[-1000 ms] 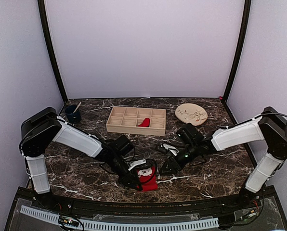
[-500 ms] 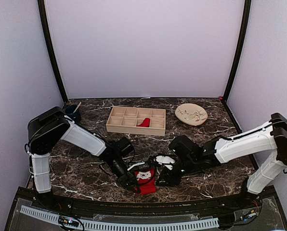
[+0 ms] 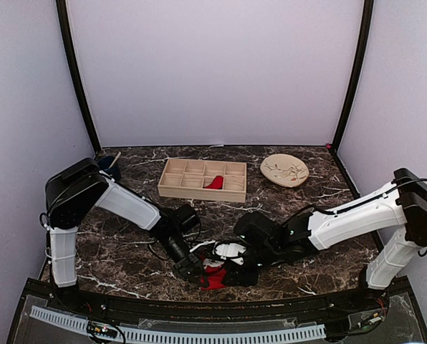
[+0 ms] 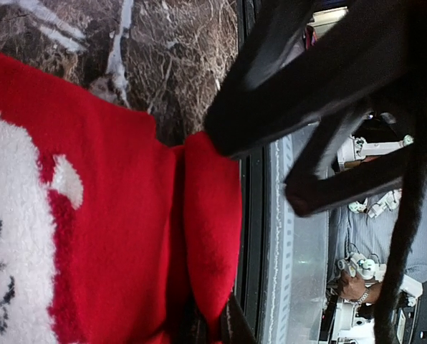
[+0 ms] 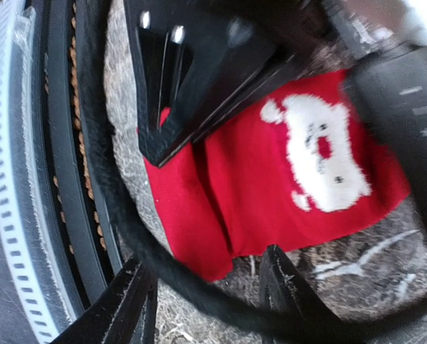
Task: Roll the socks
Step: Roll the sock at the center of the board.
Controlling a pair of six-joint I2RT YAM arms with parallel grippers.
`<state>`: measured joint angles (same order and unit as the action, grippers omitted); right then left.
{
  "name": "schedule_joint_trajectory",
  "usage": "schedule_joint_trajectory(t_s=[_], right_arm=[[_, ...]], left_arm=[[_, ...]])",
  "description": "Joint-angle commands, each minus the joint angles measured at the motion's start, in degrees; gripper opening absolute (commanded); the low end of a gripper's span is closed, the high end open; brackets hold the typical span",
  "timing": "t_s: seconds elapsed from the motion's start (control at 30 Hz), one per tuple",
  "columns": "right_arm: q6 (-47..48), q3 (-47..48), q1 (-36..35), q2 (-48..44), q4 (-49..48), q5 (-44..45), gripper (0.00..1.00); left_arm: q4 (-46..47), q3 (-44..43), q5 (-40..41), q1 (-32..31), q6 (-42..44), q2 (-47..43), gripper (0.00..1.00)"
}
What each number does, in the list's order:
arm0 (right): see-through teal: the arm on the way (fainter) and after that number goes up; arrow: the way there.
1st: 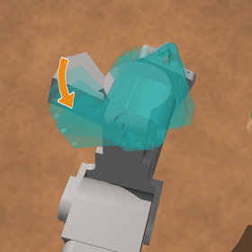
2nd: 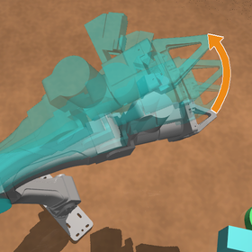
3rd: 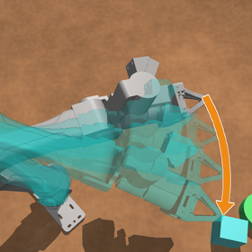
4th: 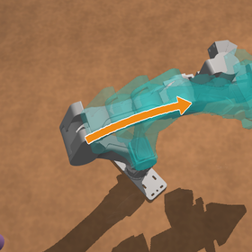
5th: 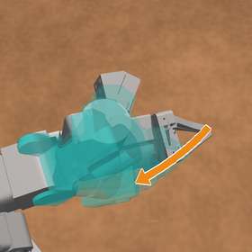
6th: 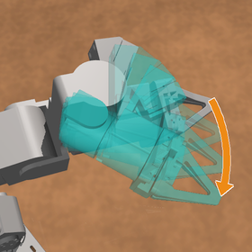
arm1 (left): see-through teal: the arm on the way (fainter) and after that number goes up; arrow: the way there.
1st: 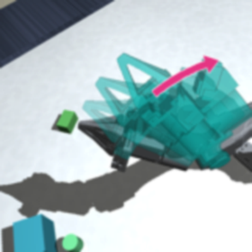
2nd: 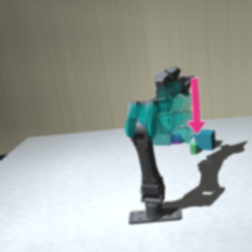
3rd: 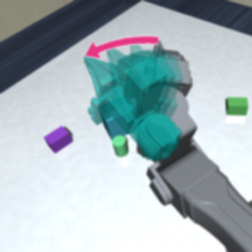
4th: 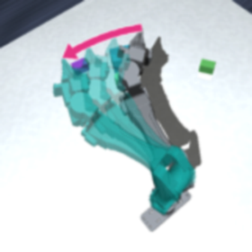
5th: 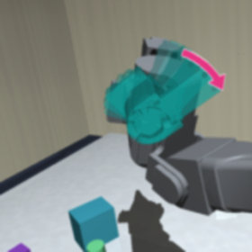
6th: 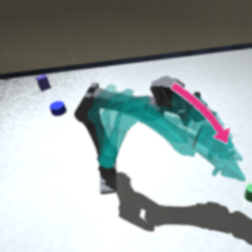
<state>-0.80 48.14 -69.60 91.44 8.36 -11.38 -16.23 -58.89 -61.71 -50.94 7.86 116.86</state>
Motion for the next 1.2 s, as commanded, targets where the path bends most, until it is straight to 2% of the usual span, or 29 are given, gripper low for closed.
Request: schedule_joint_trajectory(t_s=[0.0, 0.4, 0.63, 0.83, 1.17], right_arm=[[2.1, 1.9, -1.6, 2.7, 1.0, 0.9, 0.45], [4.6, 4.2, -2.1, 6.2, 1.2, 1.7, 0.43], [5.3, 4.6, -2.1, 7.1, 2.0, 0.5, 0.32], [5.6, 5.2, -2.1, 8.5, 2.8, -1.7, 0.15], [5.7, 6.4, -1.1, 10.8, 4.8, -5.8, 0.08]], left_arm=[[-5.1, 1.1, 2.0, 0.6, 2.3, 3.5, 0.04], [-7.0, 0.8, -0.3, 0.8, 4.1, 5.3, 0.03], [-7.5, 0.7, -0.7, 0.8, 4.4, 6.1, 0.03], [-8.0, 0.5, -0.3, 0.8, 4.5, 6.7, 0.05], [-9.5, 0.9, 6.2, 0.8, 2.1, 4.7, 0.18]])
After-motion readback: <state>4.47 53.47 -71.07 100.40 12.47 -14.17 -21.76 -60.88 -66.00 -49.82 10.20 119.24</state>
